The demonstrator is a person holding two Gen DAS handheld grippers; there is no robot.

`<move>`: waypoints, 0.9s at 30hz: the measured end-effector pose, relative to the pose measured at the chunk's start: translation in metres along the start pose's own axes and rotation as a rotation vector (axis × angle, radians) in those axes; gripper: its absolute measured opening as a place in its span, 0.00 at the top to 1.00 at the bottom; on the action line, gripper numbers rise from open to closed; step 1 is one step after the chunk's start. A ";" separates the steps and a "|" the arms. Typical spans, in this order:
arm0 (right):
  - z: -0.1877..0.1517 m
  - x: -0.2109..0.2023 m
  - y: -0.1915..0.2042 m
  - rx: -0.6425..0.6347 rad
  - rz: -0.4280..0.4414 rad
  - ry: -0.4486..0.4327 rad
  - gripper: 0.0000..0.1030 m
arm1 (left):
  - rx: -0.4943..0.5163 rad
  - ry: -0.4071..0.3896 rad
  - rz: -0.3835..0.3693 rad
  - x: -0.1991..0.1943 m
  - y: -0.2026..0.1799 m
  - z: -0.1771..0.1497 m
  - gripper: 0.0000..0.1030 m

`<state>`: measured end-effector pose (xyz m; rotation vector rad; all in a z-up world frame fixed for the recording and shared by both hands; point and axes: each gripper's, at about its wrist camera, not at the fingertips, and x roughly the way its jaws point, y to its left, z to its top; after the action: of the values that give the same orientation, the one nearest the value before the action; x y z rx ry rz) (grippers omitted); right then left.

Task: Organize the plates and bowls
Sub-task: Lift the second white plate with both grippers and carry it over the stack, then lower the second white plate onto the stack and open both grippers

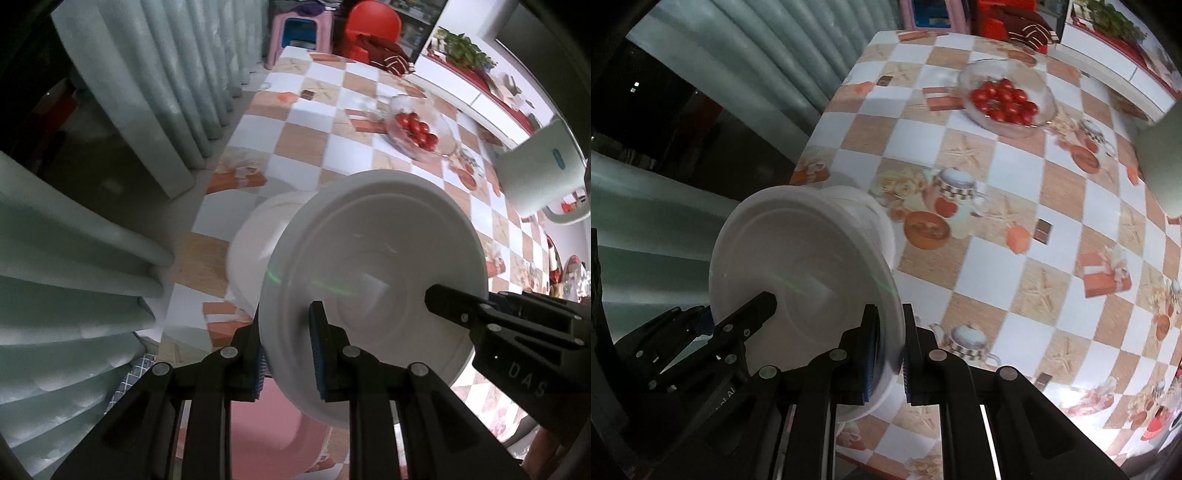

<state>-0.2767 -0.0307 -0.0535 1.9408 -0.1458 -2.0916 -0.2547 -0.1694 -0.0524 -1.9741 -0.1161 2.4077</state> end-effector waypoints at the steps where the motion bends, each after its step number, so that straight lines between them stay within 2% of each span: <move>1: 0.002 0.002 0.003 -0.003 -0.001 0.002 0.87 | -0.003 0.001 0.002 0.002 0.003 0.002 0.79; 17: 0.024 0.032 0.013 -0.002 -0.018 0.040 0.87 | -0.042 0.038 -0.012 0.028 0.024 0.016 0.78; 19: 0.026 0.034 0.015 -0.006 -0.015 0.050 0.87 | -0.038 0.028 -0.006 0.029 0.025 0.016 0.69; 21: 0.026 0.035 0.019 -0.023 -0.007 0.056 0.87 | -0.028 0.013 -0.026 0.027 0.022 0.016 0.49; 23: 0.026 0.036 0.023 -0.043 -0.024 0.055 0.87 | -0.010 -0.007 0.009 0.025 0.019 0.015 0.46; 25: 0.026 0.036 0.023 -0.048 -0.034 0.059 0.87 | -0.003 -0.007 0.036 0.025 0.020 0.015 0.38; 27: 0.026 0.036 0.020 -0.045 -0.049 0.061 0.81 | -0.016 -0.003 0.062 0.026 0.024 0.014 0.25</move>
<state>-0.3016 -0.0623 -0.0802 1.9985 -0.0392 -2.0446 -0.2725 -0.1918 -0.0767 -2.0110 -0.0755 2.4549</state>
